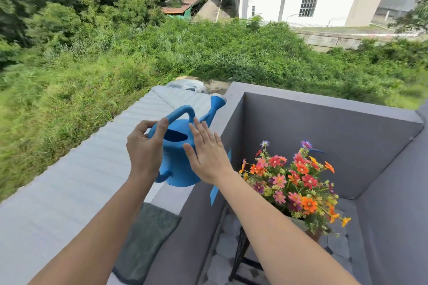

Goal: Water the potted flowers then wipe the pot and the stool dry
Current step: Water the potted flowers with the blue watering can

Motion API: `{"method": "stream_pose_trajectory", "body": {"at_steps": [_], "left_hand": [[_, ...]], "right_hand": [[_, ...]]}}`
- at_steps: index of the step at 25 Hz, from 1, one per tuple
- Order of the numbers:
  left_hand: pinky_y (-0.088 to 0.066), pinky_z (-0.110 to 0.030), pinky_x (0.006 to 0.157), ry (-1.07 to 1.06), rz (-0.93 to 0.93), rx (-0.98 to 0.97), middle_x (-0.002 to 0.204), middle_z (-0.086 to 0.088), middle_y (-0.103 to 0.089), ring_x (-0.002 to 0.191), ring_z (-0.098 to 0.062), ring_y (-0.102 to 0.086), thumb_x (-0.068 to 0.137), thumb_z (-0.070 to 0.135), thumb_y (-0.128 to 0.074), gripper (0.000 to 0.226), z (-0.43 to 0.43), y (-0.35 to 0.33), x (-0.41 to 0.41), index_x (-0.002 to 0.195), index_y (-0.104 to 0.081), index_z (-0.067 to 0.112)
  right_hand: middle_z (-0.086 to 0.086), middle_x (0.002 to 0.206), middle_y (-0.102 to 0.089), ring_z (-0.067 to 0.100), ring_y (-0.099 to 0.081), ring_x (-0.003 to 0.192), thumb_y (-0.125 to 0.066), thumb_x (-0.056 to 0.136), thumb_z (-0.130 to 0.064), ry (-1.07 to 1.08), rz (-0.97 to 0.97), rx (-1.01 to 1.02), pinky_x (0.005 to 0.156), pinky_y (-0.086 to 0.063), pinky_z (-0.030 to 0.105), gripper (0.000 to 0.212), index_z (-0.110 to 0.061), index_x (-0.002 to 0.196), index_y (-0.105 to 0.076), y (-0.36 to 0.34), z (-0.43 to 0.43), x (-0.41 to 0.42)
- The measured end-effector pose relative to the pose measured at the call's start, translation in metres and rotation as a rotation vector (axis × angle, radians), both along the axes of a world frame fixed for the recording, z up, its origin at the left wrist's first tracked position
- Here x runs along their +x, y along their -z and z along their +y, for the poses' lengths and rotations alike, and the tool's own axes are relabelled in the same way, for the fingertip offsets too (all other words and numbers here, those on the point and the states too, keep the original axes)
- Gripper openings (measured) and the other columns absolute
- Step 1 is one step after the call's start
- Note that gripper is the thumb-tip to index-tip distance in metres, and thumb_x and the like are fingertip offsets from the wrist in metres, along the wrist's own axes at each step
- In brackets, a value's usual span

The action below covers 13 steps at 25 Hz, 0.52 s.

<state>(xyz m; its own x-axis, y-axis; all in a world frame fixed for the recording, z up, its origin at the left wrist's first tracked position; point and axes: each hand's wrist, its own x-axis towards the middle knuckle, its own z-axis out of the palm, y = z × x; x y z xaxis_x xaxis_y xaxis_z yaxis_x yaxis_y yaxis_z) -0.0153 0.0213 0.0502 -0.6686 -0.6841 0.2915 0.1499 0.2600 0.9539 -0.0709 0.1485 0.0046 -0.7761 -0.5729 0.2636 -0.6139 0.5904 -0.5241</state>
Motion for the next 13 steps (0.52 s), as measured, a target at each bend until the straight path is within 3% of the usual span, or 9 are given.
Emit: {"method": "stream_pose_trajectory", "body": {"at_steps": [3,6,13], "left_hand": [[-0.037,-0.012,0.053,-0.082,0.008,-0.006,0.065,0.007,-0.059,0.053,0.002,-0.051,0.089,0.036,-0.062,0.021,0.024,0.025,0.007,0.078,-0.063,0.018],[-0.038,-0.01,0.051,-0.29,-0.057,0.115,0.065,0.003,-0.057,0.051,0.001,-0.05,0.09,0.032,-0.061,0.021,-0.022,0.083,-0.032,0.083,-0.062,0.011],[-0.04,-0.014,0.052,-0.272,-0.02,0.158,0.059,0.004,-0.054,0.049,-0.004,-0.051,0.089,0.028,-0.064,0.016,-0.003,0.114,-0.023,0.088,-0.063,0.012]], "right_hand": [[-0.005,0.163,0.007,0.014,0.008,0.15,-0.022,0.101,-0.045,-0.018,-0.031,0.11,0.121,0.005,0.041,0.061,-0.021,0.154,-0.004,0.016,0.014,-0.007],[-0.006,0.163,0.008,0.011,0.009,0.149,-0.019,0.102,-0.045,-0.094,-0.153,0.266,0.121,0.005,0.04,0.06,-0.02,0.154,-0.001,0.063,-0.045,-0.049],[-0.01,0.162,0.012,0.01,0.011,0.149,-0.007,0.091,-0.061,-0.116,-0.116,0.313,0.121,0.007,0.04,0.073,-0.024,0.153,0.001,0.082,-0.031,-0.047]]}}
